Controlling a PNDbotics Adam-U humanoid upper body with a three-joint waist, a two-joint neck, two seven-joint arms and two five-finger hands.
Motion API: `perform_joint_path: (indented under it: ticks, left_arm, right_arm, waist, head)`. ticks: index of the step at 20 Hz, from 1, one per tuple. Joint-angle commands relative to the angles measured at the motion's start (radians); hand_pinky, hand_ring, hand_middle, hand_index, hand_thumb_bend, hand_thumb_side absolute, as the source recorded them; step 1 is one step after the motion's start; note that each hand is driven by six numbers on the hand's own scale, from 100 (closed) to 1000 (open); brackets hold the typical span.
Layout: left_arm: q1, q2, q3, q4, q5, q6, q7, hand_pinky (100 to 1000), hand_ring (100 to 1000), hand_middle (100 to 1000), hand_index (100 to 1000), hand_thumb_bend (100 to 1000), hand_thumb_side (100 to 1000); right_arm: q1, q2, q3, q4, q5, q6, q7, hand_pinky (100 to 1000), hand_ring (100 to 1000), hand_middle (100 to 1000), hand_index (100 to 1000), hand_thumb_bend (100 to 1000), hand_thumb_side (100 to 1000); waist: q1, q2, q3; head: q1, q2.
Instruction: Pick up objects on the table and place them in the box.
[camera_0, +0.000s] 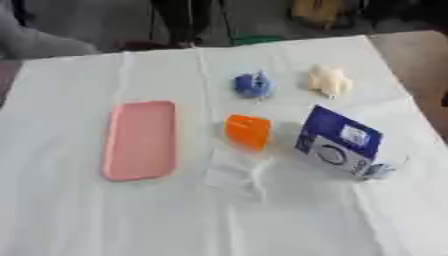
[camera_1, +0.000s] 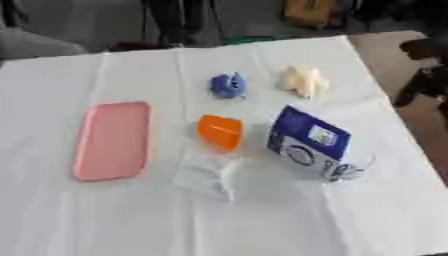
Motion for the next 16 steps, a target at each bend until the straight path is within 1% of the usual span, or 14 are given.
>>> perform_joint_path:
  ticks: [1, 16]
  left_arm:
    - [-0.012, 0.015, -0.004, -0.015, -0.005, -0.002, -0.012, 633, 625, 699, 832, 179, 887]
    - [-0.011, 0.013, -0.010, -0.013, -0.007, -0.005, -0.030, 632, 625, 699, 832, 175, 889]
  right_arm:
    - [-0.013, -0.026, -0.011, -0.007, 0.005, 0.002, 0.001, 387, 376, 756, 695, 100, 709]
    - [-0.014, -0.028, -0.011, -0.007, 0.004, 0.003, 0.003, 386, 376, 755, 694, 100, 705]
  waist:
    - [0.002, -0.007, -0.003]
    - [0.005, -0.010, -0.004]
  head:
    - [-0.012, 0.012]
    - [-0.013, 0.013]
